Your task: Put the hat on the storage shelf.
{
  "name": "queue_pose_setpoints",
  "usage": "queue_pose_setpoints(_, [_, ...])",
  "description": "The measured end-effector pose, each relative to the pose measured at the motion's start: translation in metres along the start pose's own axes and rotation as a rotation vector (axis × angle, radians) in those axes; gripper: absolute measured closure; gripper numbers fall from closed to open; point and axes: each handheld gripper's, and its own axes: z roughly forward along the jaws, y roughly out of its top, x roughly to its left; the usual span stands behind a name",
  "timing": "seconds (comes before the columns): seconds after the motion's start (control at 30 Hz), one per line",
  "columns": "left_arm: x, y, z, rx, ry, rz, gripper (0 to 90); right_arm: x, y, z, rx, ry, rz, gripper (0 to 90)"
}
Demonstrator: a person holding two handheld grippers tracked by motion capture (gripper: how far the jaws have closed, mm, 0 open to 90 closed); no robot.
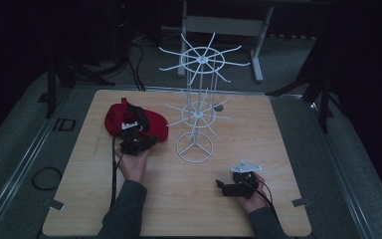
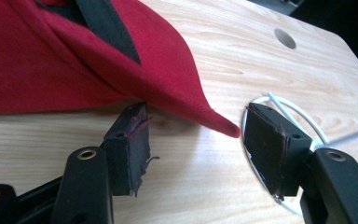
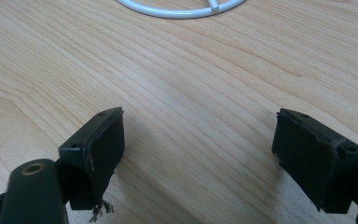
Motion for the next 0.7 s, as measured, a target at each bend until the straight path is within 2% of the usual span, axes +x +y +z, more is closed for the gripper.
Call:
queue_pose_setpoints(0.07, [-0.001,0.0,0.005,-0.003,-0.006,-0.042,42.3,0.0,0.0,0.0,0.0,0.0,0.0,16.7])
queue_pose_setpoints(0.17, [0.002,-0.001,0.012,-0.01,0.01,-0.093,44.1,0.0,0.0,0.0,0.0,0.0,0.003,16.7])
queue_pose_setpoints(0.27, [0.004,-0.001,0.012,-0.01,0.014,-0.101,46.1,0.0,0.0,0.0,0.0,0.0,0.003,16.7])
queue_pose_setpoints(0.33, [0.005,-0.001,0.009,-0.009,0.031,-0.098,46.8,0.0,0.0,0.0,0.001,0.001,0.003,16.7])
queue_pose_setpoints(0.47, [0.015,-0.003,0.002,-0.001,0.06,-0.101,49.3,0.0,0.0,0.0,0.001,0.0,0.002,16.7])
queue_pose_setpoints(0.67, [0.034,-0.006,-0.01,0.002,0.147,-0.083,55.8,0.0,0.0,0.0,0.001,0.0,0.002,16.7])
queue_pose_setpoints(0.7, [0.037,-0.006,-0.012,-0.001,0.174,-0.066,56.6,0.0,0.0,0.0,0.001,0.0,0.001,16.7])
